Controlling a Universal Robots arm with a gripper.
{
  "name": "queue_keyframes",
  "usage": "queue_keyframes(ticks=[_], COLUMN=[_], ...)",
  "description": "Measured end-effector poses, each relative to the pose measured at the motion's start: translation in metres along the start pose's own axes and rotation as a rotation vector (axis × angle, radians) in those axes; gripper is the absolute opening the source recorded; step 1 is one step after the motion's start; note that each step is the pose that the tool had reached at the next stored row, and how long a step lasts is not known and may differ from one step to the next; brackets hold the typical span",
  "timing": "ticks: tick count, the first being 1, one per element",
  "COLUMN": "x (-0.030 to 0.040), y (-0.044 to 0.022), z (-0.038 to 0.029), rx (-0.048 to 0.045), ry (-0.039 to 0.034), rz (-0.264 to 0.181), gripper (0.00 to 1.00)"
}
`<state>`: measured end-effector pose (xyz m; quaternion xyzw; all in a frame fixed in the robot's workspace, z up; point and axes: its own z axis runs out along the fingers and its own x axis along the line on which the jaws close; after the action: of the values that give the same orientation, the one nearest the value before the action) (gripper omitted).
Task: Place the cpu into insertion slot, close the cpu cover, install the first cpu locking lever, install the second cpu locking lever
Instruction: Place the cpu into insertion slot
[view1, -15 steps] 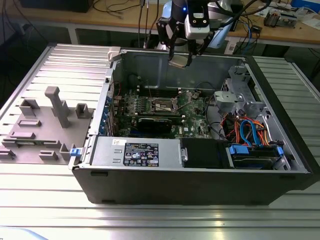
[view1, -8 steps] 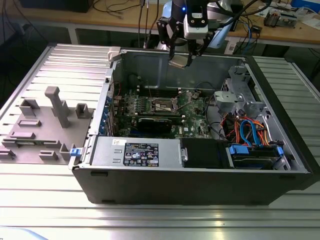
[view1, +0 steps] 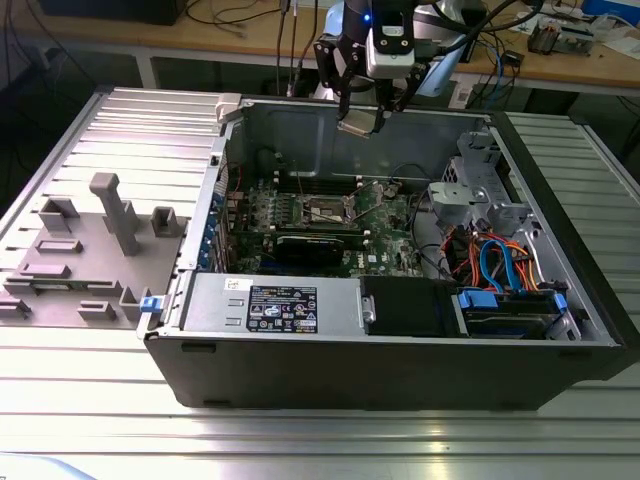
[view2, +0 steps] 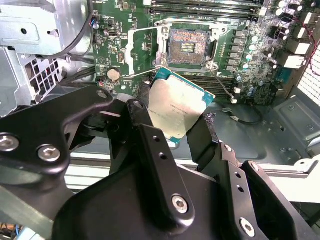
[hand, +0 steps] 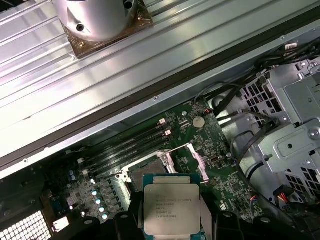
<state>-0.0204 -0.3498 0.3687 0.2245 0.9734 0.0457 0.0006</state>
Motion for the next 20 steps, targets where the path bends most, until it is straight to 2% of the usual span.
queue_keyframes(ticks=[20], x=[0.0], y=[0.0], z=[0.0], rx=[-0.0002], ry=[-0.0006], rz=[0.007], gripper=[0.54])
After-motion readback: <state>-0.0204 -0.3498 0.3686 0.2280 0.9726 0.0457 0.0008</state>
